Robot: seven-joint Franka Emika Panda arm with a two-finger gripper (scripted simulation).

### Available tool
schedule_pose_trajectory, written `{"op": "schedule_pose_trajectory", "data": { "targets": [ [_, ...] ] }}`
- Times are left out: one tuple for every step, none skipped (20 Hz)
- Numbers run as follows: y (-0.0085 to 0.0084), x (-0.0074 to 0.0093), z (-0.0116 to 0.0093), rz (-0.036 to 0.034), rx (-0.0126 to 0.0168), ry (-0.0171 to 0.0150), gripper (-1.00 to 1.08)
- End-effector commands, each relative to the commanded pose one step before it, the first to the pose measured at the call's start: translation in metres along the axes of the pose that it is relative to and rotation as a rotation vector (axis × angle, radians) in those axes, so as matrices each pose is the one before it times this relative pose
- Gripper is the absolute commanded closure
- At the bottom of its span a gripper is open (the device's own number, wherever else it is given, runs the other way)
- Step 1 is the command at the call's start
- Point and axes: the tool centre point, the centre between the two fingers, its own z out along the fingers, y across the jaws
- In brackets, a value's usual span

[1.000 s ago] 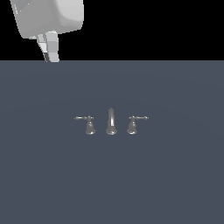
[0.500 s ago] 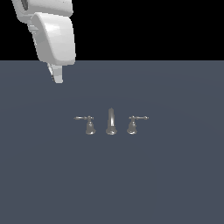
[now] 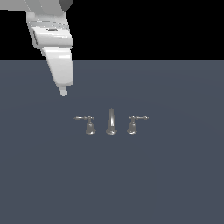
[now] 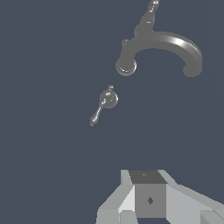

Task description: Turn on the faucet by rotating a designated handle.

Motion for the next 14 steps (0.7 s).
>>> {"op": "schedule_pose_trajectory", "data": {
  "targets": [
    [-0.00844, 0.00351, 0.01156, 0.04259, -0.00059, -0.00065, 1.08],
    [-0.00336, 0.00146, 0.00464, 0.01702, -0.00053, -0.00021, 1.08],
    [-0.00341, 0.0015, 0.00472, 0.01728, -0.00057, -0.00017, 1.08],
    [-0.00347, 0.00154, 0.00481, 0.01761, -0.0006, -0.00013, 1.08],
    [-0.00355, 0.00158, 0.00491, 0.01798, -0.00064, -0.00009, 1.08],
    [-0.00363, 0.00164, 0.00503, 0.01844, -0.00067, -0.00006, 1.08],
    [-0.00373, 0.00168, 0.00516, 0.01892, -0.00071, -0.00003, 1.08],
    [-0.00385, 0.00176, 0.00531, 0.01952, -0.00074, 0.0, 1.08],
    [-0.00398, 0.00181, 0.00547, 0.02013, -0.00076, 0.00002, 1.08],
    [-0.00411, 0.00189, 0.00564, 0.02079, -0.00079, 0.00003, 1.08],
    [-0.00414, 0.0019, 0.00565, 0.02088, -0.00078, 0.00004, 1.08],
    [-0.00408, 0.00188, 0.00554, 0.02055, -0.00076, 0.00003, 1.08],
    [-0.00402, 0.00185, 0.00541, 0.02018, -0.00073, 0.0, 1.08],
    [-0.00394, 0.00181, 0.00527, 0.01973, -0.00069, -0.00002, 1.08]
  ]
}}
